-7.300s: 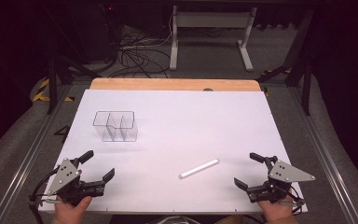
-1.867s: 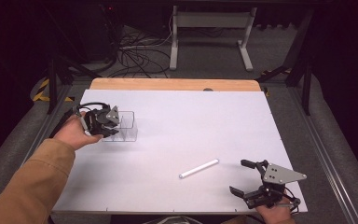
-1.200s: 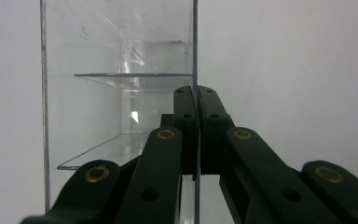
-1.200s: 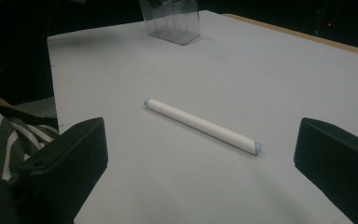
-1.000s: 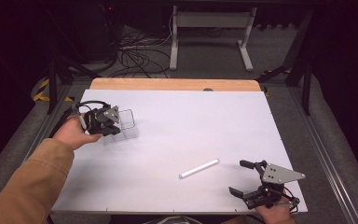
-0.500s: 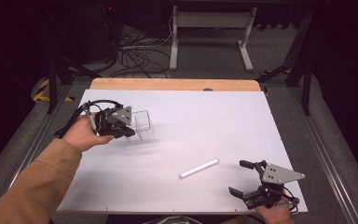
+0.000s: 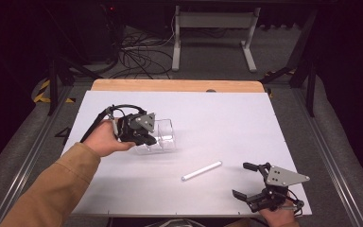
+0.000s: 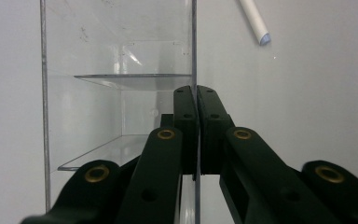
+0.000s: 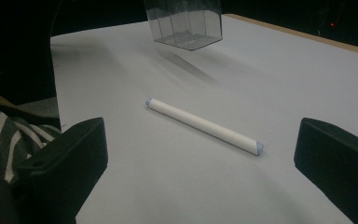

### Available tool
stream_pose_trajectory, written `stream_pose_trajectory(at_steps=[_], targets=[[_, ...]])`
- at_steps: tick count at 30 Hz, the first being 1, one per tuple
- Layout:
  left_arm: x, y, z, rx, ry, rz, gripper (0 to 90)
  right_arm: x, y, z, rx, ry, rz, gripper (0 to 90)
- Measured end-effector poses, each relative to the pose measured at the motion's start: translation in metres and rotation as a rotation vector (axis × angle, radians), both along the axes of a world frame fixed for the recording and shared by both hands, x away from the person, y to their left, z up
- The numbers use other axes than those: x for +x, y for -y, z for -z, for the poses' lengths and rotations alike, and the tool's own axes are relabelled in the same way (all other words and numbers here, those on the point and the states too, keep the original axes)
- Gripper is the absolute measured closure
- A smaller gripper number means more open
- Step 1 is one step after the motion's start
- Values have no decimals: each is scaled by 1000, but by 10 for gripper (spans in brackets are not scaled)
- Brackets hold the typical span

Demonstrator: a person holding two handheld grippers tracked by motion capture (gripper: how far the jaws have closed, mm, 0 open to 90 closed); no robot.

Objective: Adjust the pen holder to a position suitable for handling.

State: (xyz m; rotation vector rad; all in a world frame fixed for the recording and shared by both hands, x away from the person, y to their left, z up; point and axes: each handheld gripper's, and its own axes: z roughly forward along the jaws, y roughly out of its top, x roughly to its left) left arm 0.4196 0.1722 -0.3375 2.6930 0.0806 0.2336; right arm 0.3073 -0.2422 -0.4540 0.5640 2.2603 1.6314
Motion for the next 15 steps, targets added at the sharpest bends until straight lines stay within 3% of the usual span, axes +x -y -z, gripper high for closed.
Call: stream_pose_trajectory(at_steps=[15], targets=[[7, 39, 14, 13, -36, 46, 883, 0, 0, 0, -1, -3, -5, 33]])
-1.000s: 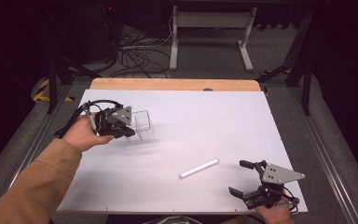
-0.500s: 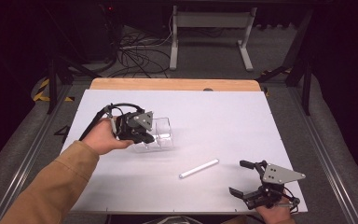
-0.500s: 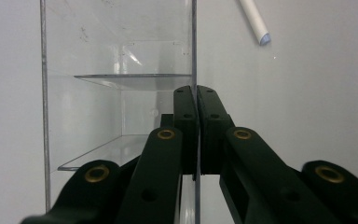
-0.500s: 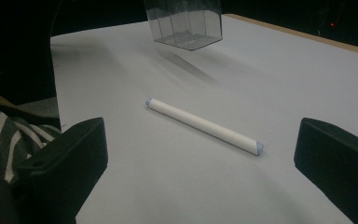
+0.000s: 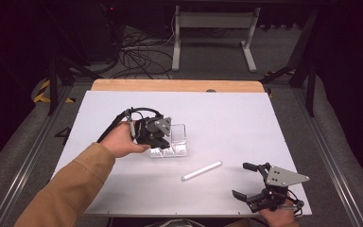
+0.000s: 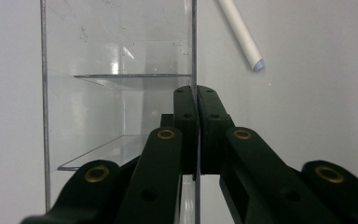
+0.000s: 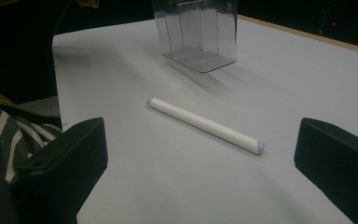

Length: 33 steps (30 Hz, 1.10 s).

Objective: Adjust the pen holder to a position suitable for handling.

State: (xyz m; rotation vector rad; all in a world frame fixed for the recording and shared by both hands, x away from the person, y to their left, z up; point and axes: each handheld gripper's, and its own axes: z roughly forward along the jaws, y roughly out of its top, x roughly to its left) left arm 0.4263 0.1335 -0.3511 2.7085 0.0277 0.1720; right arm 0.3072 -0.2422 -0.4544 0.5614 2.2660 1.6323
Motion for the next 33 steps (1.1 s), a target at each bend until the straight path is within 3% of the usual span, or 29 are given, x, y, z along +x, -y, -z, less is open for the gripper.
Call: stream_pose_trajectory(at_steps=[18, 26, 33], targets=[[11, 20, 15, 67, -18, -18, 883, 0, 0, 0, -3, 4, -3, 33], [10, 23, 18, 54, -14, 6, 882, 0, 0, 0, 0, -4, -4, 33], [14, 21, 18, 35, -25, -10, 871, 0, 1, 0, -4, 1, -4, 34]])
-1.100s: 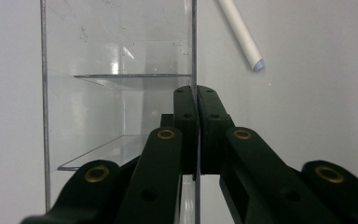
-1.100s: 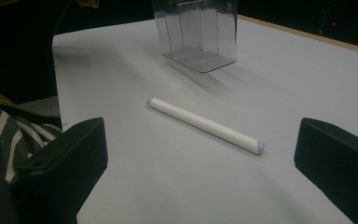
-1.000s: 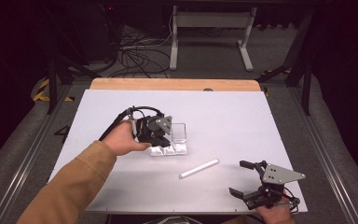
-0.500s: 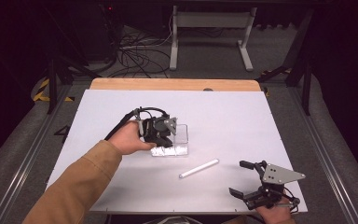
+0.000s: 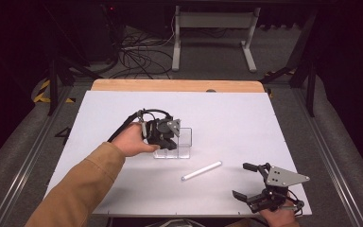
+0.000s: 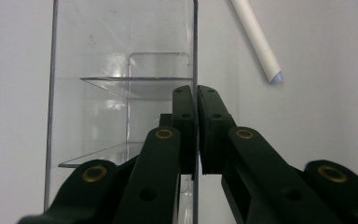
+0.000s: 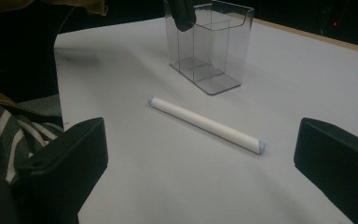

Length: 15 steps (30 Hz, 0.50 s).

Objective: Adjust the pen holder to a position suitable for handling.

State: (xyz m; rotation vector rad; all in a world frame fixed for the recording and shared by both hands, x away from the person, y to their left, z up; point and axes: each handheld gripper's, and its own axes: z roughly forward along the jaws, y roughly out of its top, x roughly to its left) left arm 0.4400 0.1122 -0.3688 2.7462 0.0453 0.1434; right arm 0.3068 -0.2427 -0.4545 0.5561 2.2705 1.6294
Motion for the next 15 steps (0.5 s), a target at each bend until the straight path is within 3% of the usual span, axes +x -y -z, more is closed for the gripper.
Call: stream_pose_trajectory(at_steps=[3, 5, 9, 10, 11, 12, 13, 14, 15], targets=[[-1, -1, -2, -22, 5, -3, 857, 0, 0, 0, 3, 1, 1, 34], [-3, -4, -8, -64, 16, -9, 825, 0, 0, 0, 0, -1, 1, 34], [-10, -15, -22, -155, 20, -27, 712, -1, 0, 0, 6, 1, 3, 34], [-10, -15, -22, -155, 20, -27, 673, 0, 0, 0, 6, 2, 4, 33], [-16, -24, -29, -232, 14, -47, 650, 0, 0, 0, 6, 2, 5, 34], [-20, -30, -32, -272, 16, -51, 648, 0, 0, 0, 7, 6, 6, 33], [-20, -30, -32, -272, 16, -51, 638, 0, 0, 0, 7, 5, 7, 33], [-28, -41, -36, -368, 21, -76, 608, 0, 0, -1, 4, 5, 8, 33], [-28, -41, -36, -368, 21, -76, 583, 0, 0, -1, 2, 7, 8, 33]])
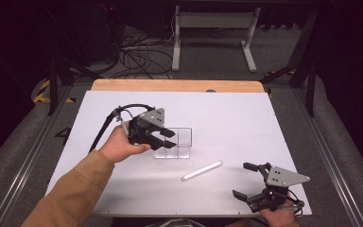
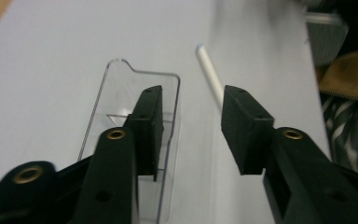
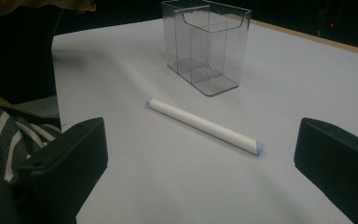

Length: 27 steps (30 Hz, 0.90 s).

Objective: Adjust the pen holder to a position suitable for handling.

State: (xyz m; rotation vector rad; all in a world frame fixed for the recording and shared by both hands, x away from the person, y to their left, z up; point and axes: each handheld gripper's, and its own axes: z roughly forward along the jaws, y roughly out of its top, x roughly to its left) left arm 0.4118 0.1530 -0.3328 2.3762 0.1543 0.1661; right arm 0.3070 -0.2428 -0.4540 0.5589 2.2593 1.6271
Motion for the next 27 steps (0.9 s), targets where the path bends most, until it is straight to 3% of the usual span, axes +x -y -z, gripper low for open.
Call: stream_pose_trajectory(at_steps=[1, 3, 5, 6, 11, 12, 18, 21, 27], targets=[[-8, -11, -2, -79, 7, -26, 572, 0, 0, 0, 3, -3, 0, 32], [-16, -21, -1, -136, 16, -66, 533, 0, -1, 0, -2, 0, 2, 32], [-22, -29, 1, -173, 20, -104, 485, 0, -1, 0, 1, -4, 3, 32], [-22, -29, 1, -173, 20, -104, 450, 0, -1, 0, 1, -4, 3, 32], [-36, -47, 9, -226, 40, -204, 349, 1, -2, -1, -6, -9, 3, 31], [-41, -54, 12, -262, 30, -226, 340, 2, -2, -1, -5, -9, 6, 30], [-49, -65, 19, -298, 20, -265, 274, 2, -1, -6, -3, 6, 18, 25], [-55, -71, 23, -325, 35, -290, 248, 5, 0, -7, 4, -3, 18, 25], [-62, -78, 29, -335, 46, -311, 224, 5, -2, -10, -3, 17, 27, 24]])
